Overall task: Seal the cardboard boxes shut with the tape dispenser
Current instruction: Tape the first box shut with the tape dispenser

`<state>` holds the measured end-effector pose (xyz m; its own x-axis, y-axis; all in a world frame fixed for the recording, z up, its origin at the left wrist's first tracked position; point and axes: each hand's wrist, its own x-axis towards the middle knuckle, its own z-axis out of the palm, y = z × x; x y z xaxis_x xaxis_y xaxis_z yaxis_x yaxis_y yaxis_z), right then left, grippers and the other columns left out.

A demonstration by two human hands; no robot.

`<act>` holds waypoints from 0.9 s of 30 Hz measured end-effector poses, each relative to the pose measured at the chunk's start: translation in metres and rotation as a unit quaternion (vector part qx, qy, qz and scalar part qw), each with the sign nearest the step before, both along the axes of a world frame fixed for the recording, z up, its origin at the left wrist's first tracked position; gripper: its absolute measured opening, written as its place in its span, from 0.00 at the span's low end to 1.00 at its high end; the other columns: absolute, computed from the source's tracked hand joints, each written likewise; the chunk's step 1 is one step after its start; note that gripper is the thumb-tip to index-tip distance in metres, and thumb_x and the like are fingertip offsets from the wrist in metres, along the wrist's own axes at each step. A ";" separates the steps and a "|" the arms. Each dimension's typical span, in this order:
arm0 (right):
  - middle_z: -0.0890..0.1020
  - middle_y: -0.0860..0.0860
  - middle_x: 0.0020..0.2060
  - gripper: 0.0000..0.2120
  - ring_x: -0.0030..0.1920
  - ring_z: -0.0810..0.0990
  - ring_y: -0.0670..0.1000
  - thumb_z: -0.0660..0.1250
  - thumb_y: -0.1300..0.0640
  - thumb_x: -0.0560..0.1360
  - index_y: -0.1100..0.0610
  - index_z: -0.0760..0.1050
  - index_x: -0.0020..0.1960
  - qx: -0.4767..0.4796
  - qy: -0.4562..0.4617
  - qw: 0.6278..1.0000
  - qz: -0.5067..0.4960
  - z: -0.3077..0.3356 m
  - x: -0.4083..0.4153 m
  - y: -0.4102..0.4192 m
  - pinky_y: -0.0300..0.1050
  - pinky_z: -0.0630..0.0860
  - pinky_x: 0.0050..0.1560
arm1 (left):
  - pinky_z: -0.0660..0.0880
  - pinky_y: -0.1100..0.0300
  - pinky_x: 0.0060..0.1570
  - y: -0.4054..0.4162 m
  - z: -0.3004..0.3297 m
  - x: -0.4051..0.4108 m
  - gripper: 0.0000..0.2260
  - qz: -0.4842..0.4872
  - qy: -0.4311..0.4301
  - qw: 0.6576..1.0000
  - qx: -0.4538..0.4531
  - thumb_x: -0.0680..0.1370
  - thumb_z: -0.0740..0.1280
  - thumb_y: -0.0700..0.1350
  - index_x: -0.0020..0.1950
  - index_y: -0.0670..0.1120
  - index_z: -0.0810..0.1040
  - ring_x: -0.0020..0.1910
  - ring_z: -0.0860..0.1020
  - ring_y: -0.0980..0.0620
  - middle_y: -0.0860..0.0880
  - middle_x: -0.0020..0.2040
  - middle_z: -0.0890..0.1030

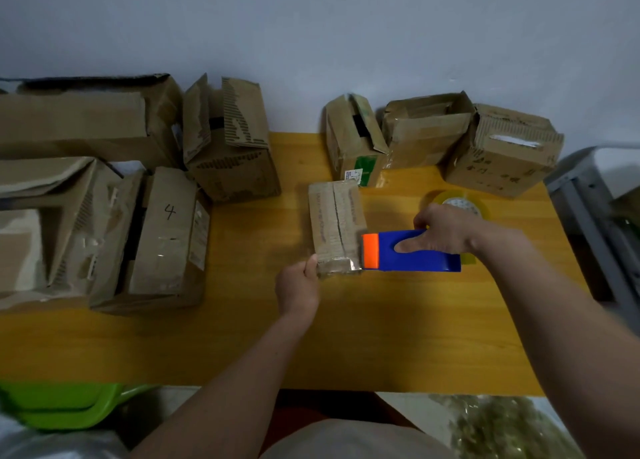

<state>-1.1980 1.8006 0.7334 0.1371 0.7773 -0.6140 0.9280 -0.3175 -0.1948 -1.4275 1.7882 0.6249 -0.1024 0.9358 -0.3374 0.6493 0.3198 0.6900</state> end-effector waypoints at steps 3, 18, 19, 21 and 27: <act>0.78 0.52 0.49 0.31 0.51 0.78 0.53 0.69 0.35 0.69 0.56 0.73 0.62 -0.009 0.007 1.000 -0.003 0.000 0.002 0.004 0.50 0.77 0.53 | 0.68 0.56 0.34 -0.002 -0.007 0.004 0.21 -0.005 0.013 1.000 -0.002 0.84 0.55 0.49 0.43 0.40 0.81 0.36 0.76 0.46 0.42 0.40 0.82; 0.78 0.49 0.43 0.27 0.44 0.78 0.48 0.70 0.36 0.69 0.54 0.73 0.58 -0.012 0.054 0.998 -0.011 -0.012 0.007 0.008 0.42 0.74 0.41 | 0.34 0.55 0.72 -0.004 -0.020 -0.002 0.36 -0.392 0.225 0.874 0.179 0.77 0.55 0.34 0.76 0.47 0.34 0.72 0.27 0.54 0.49 0.78 0.36; 0.78 0.48 0.43 0.26 0.43 0.78 0.48 0.70 0.36 0.68 0.54 0.73 0.57 -0.015 0.057 0.998 -0.012 -0.011 0.010 0.008 0.41 0.73 0.40 | 0.33 0.53 0.72 0.000 -0.022 -0.005 0.36 -0.414 0.267 0.852 0.180 0.78 0.55 0.36 0.75 0.46 0.31 0.71 0.25 0.52 0.47 0.76 0.32; 0.78 0.48 0.42 0.24 0.43 0.78 0.47 0.71 0.37 0.68 0.53 0.73 0.54 -0.034 0.069 0.997 -0.012 -0.010 0.014 0.008 0.40 0.73 0.38 | 0.33 0.50 0.73 0.006 -0.023 -0.011 0.36 -0.437 0.304 0.827 0.181 0.79 0.55 0.39 0.73 0.45 0.28 0.72 0.27 0.49 0.46 0.75 0.30; 0.81 0.48 0.39 0.16 0.40 0.80 0.47 0.72 0.39 0.68 0.52 0.76 0.43 -0.074 0.100 0.992 -0.011 -0.001 0.035 0.001 0.39 0.72 0.36 | 0.32 0.48 0.73 0.012 -0.018 -0.015 0.43 -0.471 0.326 0.805 0.154 0.77 0.62 0.44 0.71 0.46 0.26 0.72 0.26 0.49 0.47 0.75 0.29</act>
